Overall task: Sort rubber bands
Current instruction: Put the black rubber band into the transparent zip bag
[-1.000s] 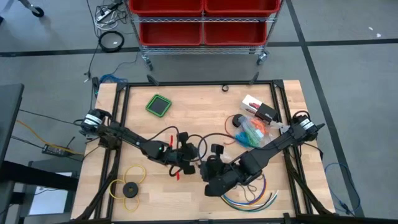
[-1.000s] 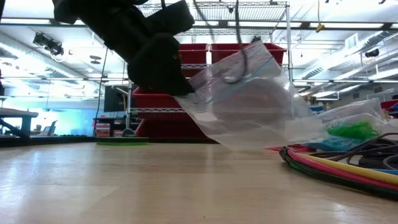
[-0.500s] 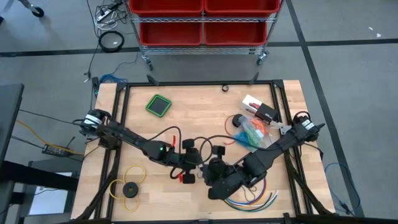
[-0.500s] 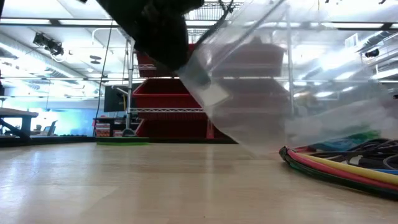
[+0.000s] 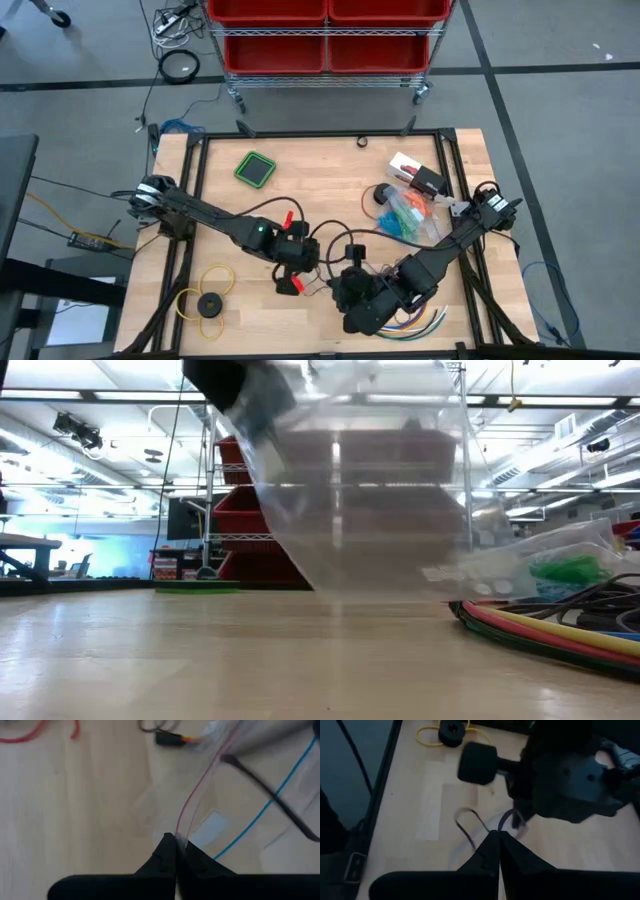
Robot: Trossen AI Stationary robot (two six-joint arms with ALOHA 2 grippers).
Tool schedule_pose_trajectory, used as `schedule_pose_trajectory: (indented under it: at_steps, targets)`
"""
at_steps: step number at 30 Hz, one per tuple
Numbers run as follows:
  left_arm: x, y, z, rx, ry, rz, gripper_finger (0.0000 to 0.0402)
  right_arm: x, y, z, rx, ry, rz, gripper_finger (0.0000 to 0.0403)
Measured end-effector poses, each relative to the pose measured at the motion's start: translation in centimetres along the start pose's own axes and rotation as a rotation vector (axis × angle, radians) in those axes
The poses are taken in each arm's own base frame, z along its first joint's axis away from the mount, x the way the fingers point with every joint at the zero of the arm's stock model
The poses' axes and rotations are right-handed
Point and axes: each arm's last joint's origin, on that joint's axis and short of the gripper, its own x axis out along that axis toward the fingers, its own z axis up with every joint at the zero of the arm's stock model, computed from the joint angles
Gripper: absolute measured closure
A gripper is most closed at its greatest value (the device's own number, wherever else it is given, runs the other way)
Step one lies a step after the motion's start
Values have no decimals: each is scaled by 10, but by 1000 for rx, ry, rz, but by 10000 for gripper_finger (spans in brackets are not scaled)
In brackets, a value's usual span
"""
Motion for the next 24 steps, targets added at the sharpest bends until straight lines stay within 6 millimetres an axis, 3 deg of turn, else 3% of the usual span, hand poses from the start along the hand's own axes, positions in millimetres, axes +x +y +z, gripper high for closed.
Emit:
schedule_pose_trajectory:
  at_steps: [9,24]
  targets:
    - [-11,1,-6,-8,138,-38,401,-5,5,-2,-66,-26,-43,403]
    - [5,-14,-13,18,238,-140,401,-8,5,5,-88,-78,-19,403]
